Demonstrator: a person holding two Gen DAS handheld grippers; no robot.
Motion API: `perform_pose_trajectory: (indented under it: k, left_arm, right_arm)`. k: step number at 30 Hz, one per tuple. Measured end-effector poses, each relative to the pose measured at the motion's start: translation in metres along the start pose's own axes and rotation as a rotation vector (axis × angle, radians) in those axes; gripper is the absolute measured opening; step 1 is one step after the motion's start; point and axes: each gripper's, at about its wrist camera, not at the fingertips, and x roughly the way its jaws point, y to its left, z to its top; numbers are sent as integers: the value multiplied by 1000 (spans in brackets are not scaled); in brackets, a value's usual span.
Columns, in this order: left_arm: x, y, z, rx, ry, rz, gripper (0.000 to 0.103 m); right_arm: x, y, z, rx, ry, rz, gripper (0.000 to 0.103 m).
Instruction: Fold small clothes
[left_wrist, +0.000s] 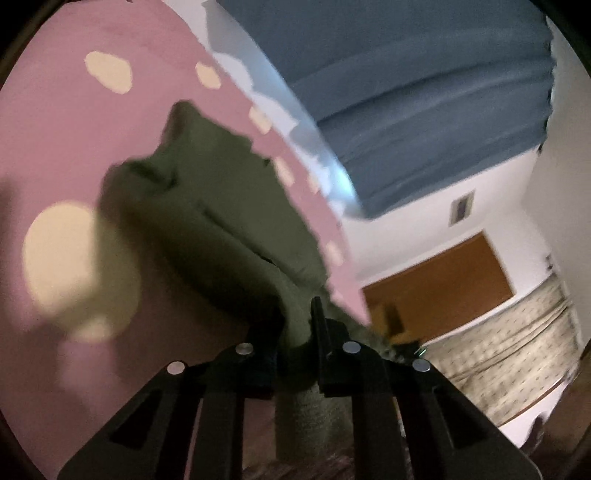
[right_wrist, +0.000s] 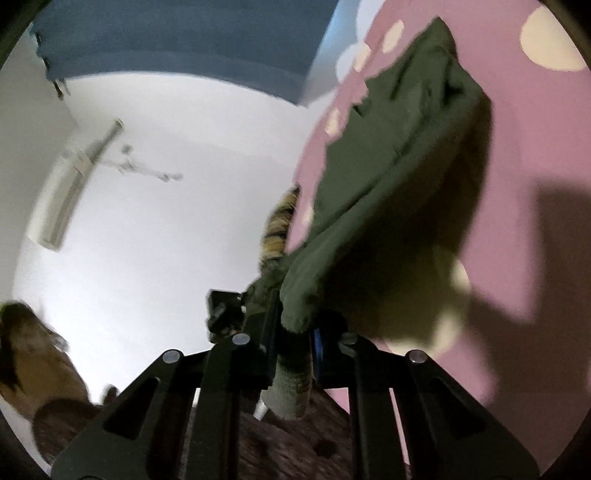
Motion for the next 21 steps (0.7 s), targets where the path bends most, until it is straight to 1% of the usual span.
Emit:
perform_pose_trajectory:
  k: [2,5,8,10,12,14,16,17,19,21]
  left_arm:
    - [7,-1,19,-28,-29,-25,15]
    - [28,1,50,-55,-48,-45,15]
    - [56,11,81,-82,-49,-35,15]
    - [73,22,95,-104,-42,-16,15]
    - [96,38,113,-131,-27,21,15]
    - [115,58,121,-170,-1,53,15]
    - [133,73,127,-196,24,90,15]
    - [143,83,130,-213,42,117,15]
    - [159,100,133,-244,77,145,15]
    - [164,107,133,-247,100,161,16]
  right_arm:
    - [-3,1,17,7,-30,26,14]
    - [6,-2,43,36,-67,60,14]
    - [15,-10,77,56,-98,66,14]
    - [25,-23,100,95,-121,71,14]
    - [34,-41,122,151,-139,66,14]
    - [44,-58,136,208,-146,45,14]
    - [54,-79,148,265,-160,2,14]
    - [58,-89,150,297,-161,-14,14]
    - [64,-108,154,356,-168,-56,14]
    - [67,-124,154,415,-180,-52,14]
